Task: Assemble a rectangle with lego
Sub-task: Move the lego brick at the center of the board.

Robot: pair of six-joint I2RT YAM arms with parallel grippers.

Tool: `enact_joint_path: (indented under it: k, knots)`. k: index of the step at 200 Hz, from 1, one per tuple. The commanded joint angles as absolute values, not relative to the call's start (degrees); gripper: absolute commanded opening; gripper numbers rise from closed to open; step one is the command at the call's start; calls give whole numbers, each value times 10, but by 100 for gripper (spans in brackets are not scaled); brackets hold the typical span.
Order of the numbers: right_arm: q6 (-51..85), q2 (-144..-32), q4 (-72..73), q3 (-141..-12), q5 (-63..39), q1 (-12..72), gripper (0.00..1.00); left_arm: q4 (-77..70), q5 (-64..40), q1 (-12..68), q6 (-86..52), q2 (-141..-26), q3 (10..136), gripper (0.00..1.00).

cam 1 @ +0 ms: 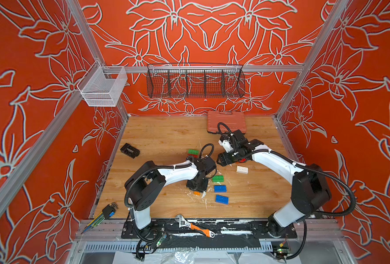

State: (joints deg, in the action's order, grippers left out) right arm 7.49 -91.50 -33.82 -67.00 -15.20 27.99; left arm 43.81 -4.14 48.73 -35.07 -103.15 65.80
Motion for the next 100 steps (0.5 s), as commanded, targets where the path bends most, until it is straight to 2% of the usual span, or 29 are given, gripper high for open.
enact_joint_path:
  k: [1,69,100]
  knots:
    - [63,-918,-346,-679,-138,285,75,442,-40,490,-357,-1040,666,16]
    - [62,-922,-348,-682,-136,287,75,446,-40,490,-354,-1041,668,21]
    - [63,-923,-349,-684,-135,288,75,445,-38,489,-355,-1040,668,29]
